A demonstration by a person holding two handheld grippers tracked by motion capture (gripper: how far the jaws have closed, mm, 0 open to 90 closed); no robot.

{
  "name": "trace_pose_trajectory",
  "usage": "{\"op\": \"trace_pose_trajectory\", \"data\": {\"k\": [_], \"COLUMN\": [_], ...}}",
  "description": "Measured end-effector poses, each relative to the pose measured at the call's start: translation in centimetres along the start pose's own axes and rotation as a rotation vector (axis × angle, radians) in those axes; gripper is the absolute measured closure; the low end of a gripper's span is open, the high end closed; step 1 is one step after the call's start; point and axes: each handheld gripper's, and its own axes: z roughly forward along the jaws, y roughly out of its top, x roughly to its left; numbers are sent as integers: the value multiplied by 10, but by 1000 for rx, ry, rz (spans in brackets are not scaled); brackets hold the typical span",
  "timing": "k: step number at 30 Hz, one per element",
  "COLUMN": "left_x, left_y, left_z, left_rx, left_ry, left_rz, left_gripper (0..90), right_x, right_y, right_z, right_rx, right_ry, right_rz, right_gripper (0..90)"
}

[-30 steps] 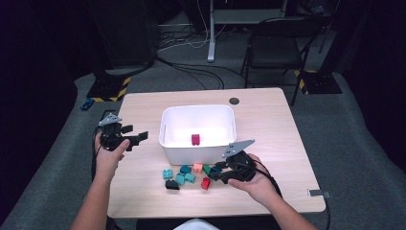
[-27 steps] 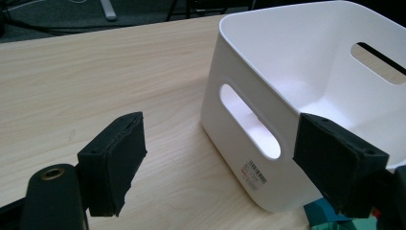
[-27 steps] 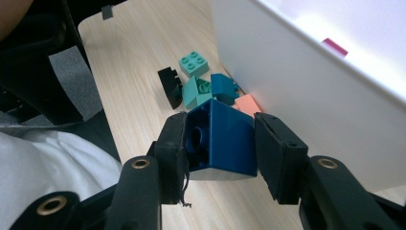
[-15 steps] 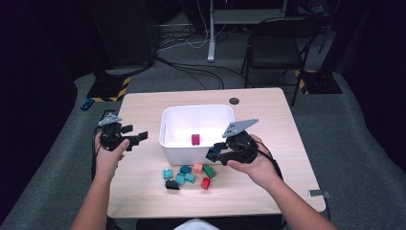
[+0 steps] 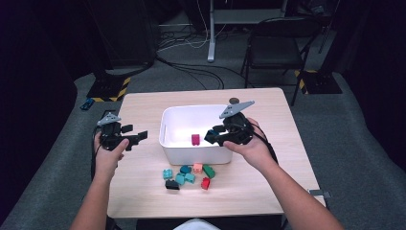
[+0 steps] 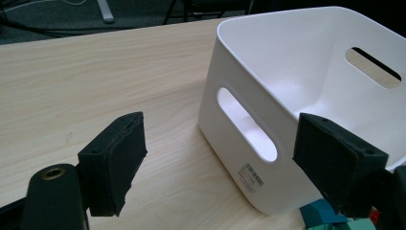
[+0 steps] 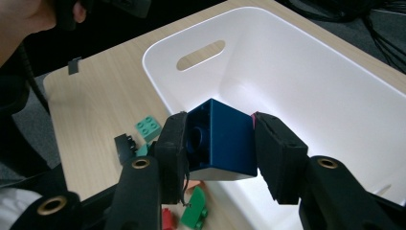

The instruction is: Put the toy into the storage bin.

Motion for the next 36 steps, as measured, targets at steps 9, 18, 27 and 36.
{"op": "trace_pose_trajectory", "data": {"k": [9, 18, 27, 36], "left_x": [1, 1, 1, 0], "left_y": [0, 0, -1, -1], "left_z": [0, -1, 1, 2], "left_rx": [-1, -2, -2, -12], "left_ry": [2, -3, -7, -9], "left_rz": [2, -1, 0, 0], "left_gripper": [184, 184, 183, 184], "right_x": [-10, -18, -27, -37], "right_y": [22, 37, 44, 49], "right_z": [40, 71, 104, 125], "right_rx": [32, 32, 34, 40], "right_ry": [-20, -8, 5, -1], "right_rz": [-7, -18, -9, -10], "right_gripper": [565, 565, 565, 565]}}
